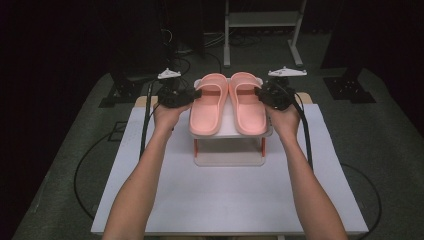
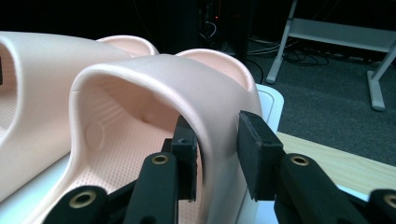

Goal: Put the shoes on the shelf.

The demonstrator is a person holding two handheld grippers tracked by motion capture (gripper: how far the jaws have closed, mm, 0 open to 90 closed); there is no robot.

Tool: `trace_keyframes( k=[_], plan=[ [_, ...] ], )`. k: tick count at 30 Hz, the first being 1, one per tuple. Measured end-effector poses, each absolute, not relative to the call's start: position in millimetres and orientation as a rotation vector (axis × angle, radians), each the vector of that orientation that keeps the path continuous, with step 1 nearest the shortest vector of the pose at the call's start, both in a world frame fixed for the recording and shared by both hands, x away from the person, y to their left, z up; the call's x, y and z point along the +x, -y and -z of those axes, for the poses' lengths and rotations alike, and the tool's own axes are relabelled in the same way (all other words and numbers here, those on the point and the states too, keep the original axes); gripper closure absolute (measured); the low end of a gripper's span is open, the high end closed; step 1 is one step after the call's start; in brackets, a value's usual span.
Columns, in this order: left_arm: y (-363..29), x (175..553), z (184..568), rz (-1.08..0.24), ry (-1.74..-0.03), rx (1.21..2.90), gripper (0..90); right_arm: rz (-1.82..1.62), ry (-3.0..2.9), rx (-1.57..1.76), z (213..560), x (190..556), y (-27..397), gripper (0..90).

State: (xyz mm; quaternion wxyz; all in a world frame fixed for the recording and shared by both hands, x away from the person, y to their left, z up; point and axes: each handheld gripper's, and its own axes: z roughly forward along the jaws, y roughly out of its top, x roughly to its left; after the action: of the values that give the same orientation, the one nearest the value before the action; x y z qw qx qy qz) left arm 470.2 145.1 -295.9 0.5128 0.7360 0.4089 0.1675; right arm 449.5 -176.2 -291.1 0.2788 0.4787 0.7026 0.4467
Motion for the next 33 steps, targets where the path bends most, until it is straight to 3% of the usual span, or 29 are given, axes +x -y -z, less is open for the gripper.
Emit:
trace_keyframes(
  k=[33],
  plan=[
    [-136.4,472.4,298.4,-0.399,-0.977,1.748,63.9,-1.213,-1.894,1.283,294.0,458.6,173.3,65.9]
  ],
)
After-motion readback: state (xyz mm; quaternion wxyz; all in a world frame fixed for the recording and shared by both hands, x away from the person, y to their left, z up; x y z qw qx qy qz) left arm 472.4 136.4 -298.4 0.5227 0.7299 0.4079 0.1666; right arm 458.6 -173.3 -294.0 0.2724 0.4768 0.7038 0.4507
